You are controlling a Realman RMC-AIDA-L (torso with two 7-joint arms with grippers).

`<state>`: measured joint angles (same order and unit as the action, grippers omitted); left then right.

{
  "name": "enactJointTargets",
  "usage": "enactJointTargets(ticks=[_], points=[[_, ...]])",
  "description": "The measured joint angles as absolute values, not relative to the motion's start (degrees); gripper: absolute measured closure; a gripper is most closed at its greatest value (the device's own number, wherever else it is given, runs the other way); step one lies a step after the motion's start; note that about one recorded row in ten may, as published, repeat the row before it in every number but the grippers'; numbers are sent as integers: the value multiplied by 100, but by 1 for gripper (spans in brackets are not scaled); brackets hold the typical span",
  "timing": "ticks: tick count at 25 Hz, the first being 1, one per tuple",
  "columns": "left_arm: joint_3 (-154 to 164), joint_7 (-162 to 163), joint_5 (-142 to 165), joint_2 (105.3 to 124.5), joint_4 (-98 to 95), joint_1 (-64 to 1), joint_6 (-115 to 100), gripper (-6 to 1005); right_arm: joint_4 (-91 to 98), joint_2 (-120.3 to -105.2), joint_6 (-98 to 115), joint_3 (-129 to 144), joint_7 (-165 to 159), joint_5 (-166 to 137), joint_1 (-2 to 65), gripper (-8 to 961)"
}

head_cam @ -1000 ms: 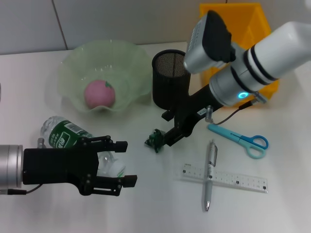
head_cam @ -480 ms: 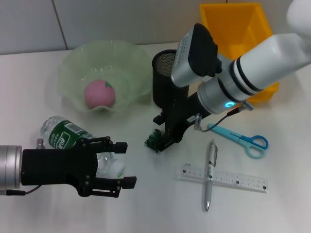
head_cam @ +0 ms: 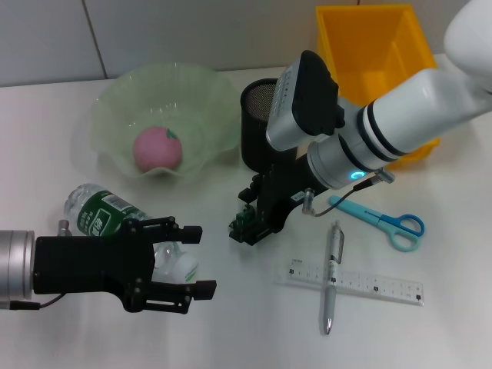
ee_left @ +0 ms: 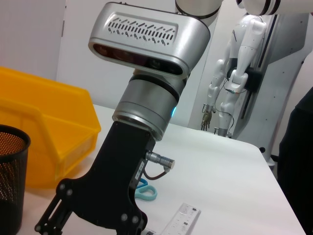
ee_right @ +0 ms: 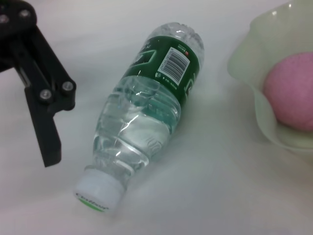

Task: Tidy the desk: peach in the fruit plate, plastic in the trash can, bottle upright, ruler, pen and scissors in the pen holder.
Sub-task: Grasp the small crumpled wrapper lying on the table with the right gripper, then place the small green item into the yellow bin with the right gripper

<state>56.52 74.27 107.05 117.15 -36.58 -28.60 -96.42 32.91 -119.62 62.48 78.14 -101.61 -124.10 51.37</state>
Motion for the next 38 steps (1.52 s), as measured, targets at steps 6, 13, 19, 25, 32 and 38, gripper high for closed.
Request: enactJointTargets(ticks=[6,13,19,25,32,38], points=[[5656,7427,10706,11719,-3660,-2860,-9642,135,3171,-11962,6100,7920,-10138,-12348,5156,261],[5650,7397,10710,11722,-3651,-2851,-9642,134,3114,-11966,5980,8014,-10133,-12253,5143,487],[5637,7408,10710,11703,-3648,-2847,-9663,134,3191,-11947,6040,7954,-10169,-12102,5065,627],[5566,7476,10680,11681,-3647,-2832,-9796,135,3721,-11902,6535,7543,-10325,-11951,4735,704],[5335,7640,10664,11719,-3679,-2841,-9964,135,4456,-11874,7657,6057,-10453,-11919,4251,811],[5243,7705,10544,11786,-3674,-2857,-10008,135,4596,-11867,8266,5376,-10254,-11407,3963,830]])
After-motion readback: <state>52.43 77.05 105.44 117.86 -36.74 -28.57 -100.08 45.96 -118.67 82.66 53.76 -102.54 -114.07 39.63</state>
